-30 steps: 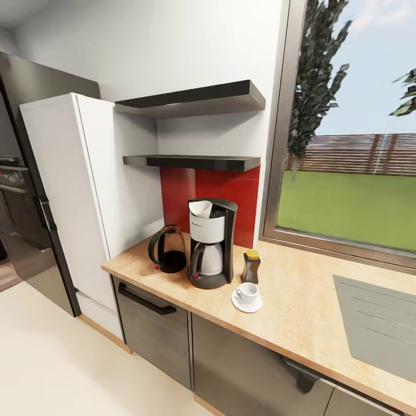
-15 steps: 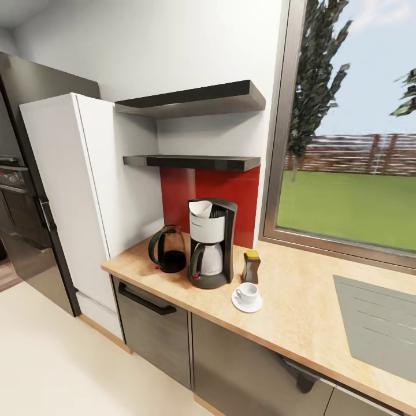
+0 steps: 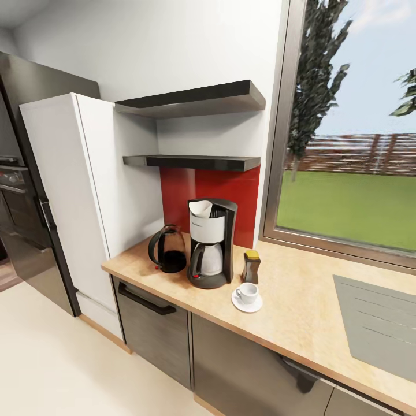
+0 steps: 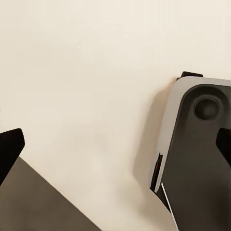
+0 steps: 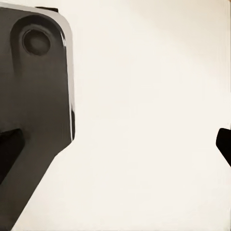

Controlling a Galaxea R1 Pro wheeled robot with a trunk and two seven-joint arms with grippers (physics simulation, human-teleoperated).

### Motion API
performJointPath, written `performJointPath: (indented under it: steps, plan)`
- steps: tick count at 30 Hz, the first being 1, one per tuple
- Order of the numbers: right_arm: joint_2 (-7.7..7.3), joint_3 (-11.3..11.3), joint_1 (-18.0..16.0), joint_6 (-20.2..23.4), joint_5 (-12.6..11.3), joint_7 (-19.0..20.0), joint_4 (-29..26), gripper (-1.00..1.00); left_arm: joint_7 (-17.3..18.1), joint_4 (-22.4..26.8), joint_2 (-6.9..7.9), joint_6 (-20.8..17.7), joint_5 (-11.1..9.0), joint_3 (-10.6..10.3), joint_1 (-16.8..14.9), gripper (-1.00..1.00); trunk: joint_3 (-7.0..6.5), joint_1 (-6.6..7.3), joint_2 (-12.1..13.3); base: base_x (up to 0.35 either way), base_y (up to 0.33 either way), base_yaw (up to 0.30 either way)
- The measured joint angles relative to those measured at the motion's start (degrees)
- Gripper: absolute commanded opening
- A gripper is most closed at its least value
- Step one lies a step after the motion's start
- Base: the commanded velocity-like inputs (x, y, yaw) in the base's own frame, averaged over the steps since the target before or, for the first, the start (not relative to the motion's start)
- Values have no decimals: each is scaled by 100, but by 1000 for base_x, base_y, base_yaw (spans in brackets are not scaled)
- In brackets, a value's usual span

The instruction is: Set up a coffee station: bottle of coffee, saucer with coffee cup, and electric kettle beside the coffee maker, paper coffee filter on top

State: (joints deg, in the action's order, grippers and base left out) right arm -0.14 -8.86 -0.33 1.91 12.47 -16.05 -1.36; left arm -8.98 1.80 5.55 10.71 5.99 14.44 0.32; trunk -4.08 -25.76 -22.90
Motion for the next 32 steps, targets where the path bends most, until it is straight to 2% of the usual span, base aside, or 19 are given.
performJointPath:
  steps: [2,5,6,13,19,25,32]
  plan:
    - [-21,5,61,4,7,328,7,100,0,0,-4,0,0,0,0,100,1,0,-1,0,0,0]
    - [-219,9,147,4,5,1148,1,100,0,1,-8,-1,0,0,0,100,2,0,-1,0,0,0]
    - [-235,10,152,0,1,1199,-2,100,0,1,-9,-1,0,0,0,100,1,0,-1,0,0,0]
    - [-249,-3,158,-56,-8,1253,-151,100,-8,10,14,8,-9,8,0,100,1,0,-1,0,0,0]
    - [-229,-10,160,-177,-26,1257,-458,100,36,34,-49,66,-35,65,-1,100,1,0,-1,0,0,0]
    - [-181,-16,161,-842,-32,1258,-687,100,52,36,-55,69,-27,66,-3,100,1,0,-1,0,0,0]
    - [-177,-18,161,-1015,-33,1259,-736,100,53,84,-64,77,-41,59,-8,100,1,0,-1,0,0,0]
